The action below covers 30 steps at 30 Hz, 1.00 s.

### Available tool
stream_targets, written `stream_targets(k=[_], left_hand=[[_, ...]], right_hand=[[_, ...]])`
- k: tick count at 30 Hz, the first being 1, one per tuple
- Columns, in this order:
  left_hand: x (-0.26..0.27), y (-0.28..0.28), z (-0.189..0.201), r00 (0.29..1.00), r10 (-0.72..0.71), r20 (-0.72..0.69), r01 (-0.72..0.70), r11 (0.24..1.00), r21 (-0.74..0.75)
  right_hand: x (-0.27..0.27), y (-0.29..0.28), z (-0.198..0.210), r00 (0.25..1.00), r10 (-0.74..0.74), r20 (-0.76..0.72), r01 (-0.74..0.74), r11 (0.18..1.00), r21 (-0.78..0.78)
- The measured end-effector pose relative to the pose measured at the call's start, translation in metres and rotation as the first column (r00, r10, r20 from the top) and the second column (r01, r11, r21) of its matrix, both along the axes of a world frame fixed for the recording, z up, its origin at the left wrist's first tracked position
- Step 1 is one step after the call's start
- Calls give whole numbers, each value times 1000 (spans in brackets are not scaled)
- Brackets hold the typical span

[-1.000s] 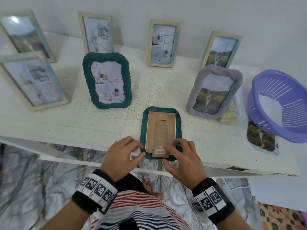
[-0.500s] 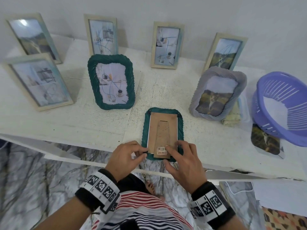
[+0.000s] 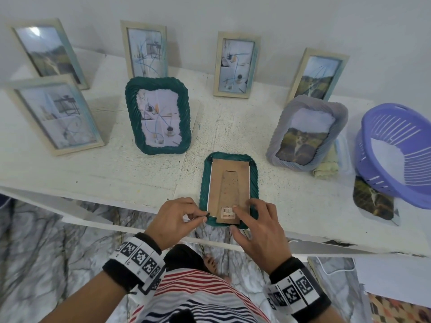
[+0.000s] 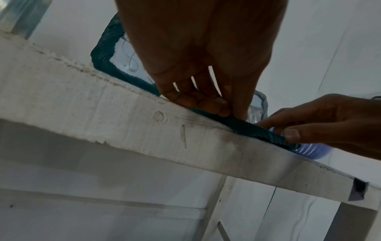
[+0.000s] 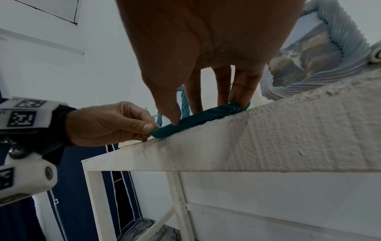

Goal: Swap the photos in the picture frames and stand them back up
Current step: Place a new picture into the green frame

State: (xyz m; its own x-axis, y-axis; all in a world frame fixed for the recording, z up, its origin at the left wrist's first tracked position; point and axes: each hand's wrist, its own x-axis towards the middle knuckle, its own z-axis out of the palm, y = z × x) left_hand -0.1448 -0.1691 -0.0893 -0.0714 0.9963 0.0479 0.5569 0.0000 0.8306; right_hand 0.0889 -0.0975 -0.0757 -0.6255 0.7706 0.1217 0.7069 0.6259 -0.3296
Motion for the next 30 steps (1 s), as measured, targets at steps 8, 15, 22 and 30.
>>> stream_targets(k=[8,15,22,30], left_hand=[[-8,19,11,953,-50,-300,80,993,88],[15,62,19,869,-78,-488,77,997,-22],[17,83,19,771,-113,-627,89,994,-69],[17,82,15,780,-94,-619,74,996,-58]], right_hand=[[0,6,9,997,21,-74,-26,998,-62],[-17,64,20,970,-157,-183,151,987,-49],[-34,94,12,982,-185,-17,183,978,-105],[-37,101,14,907,-393,-152,273,823,-498]])
